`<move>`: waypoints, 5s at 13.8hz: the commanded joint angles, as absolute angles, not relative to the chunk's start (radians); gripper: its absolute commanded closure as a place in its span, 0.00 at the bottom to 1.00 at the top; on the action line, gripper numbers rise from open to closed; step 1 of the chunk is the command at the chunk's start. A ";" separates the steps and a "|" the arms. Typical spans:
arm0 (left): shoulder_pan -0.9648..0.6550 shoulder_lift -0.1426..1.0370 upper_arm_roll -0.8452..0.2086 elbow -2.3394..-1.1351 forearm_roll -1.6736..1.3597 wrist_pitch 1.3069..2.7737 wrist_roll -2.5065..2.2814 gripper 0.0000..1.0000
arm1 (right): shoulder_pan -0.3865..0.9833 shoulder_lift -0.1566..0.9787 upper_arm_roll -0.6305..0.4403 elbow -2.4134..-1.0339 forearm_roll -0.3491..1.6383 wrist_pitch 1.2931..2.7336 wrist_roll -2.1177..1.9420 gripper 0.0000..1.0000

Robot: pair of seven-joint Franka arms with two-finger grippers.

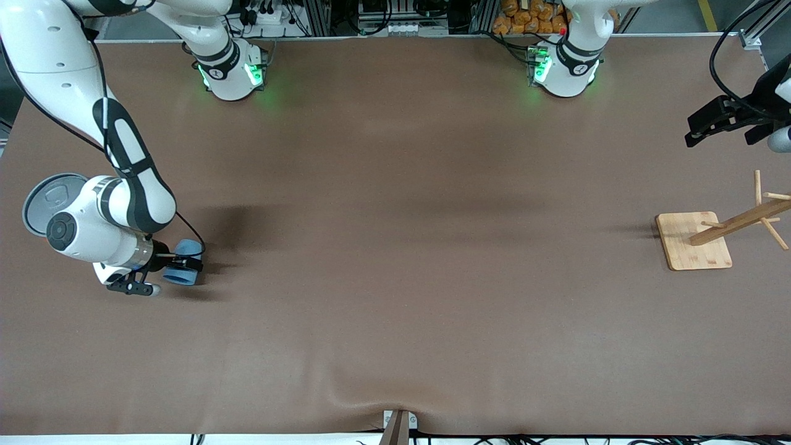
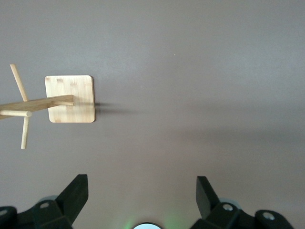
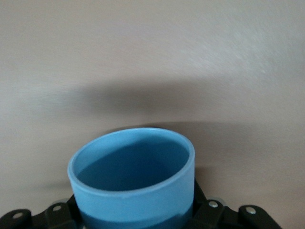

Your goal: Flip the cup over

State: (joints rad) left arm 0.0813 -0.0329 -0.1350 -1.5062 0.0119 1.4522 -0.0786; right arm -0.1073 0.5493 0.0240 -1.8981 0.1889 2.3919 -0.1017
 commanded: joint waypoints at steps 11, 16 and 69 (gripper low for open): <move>0.100 -0.048 -0.138 -1.497 -0.031 1.447 -0.061 0.00 | 0.334 0.433 0.026 -1.824 0.133 2.360 -0.736 0.33; 0.124 -0.055 -0.138 -1.499 -0.038 1.447 -0.061 0.00 | 0.605 0.579 0.020 -1.752 0.105 2.577 -0.882 0.34; -0.207 0.885 -0.295 -1.404 -1.031 2.322 0.230 0.22 | -0.017 0.043 -0.043 -1.531 0.003 1.514 -0.045 0.00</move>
